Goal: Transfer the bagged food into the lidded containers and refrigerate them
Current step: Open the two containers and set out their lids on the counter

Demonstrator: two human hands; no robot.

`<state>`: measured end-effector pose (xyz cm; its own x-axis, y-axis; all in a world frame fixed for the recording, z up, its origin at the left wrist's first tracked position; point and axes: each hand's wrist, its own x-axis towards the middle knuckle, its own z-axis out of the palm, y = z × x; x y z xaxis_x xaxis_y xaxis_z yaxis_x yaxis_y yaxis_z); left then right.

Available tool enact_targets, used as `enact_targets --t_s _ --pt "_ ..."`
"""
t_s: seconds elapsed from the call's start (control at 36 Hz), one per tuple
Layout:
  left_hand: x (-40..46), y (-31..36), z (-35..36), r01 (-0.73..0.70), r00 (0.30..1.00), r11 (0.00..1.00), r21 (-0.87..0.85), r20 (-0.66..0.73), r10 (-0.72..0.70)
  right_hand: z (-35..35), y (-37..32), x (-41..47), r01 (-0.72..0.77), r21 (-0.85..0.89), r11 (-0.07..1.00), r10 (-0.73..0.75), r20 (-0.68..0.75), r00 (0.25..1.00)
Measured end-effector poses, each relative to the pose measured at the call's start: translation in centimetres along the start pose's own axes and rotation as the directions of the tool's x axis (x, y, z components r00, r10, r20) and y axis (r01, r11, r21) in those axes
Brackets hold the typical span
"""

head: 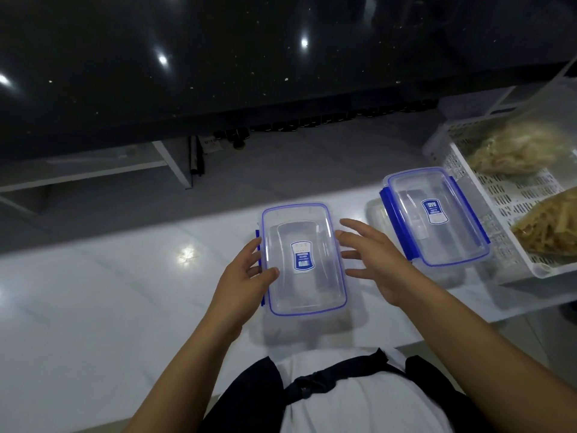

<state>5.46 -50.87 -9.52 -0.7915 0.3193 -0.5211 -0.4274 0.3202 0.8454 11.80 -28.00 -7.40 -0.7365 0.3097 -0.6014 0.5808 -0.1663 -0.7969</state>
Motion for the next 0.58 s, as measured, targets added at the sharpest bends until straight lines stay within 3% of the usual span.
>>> enact_targets --t_s 0.22,0.36,0.58 --pt "-0.2 1.1 1.9 0.008 0.994 0.999 -0.043 0.108 -0.003 -1.2 -0.5 0.0 0.018 -0.017 1.0 -0.02 -0.1 0.995" --pt "-0.5 1.3 1.7 -0.005 0.994 0.999 -0.044 0.107 0.01 -1.4 -1.5 -0.5 0.05 -0.024 0.998 -0.052 -0.122 0.991" --pt "-2.4 1.9 -1.9 -0.063 0.998 0.996 -0.057 -0.006 0.063 1.1 -3.8 -2.2 0.132 -0.097 0.986 -0.127 0.05 0.991"
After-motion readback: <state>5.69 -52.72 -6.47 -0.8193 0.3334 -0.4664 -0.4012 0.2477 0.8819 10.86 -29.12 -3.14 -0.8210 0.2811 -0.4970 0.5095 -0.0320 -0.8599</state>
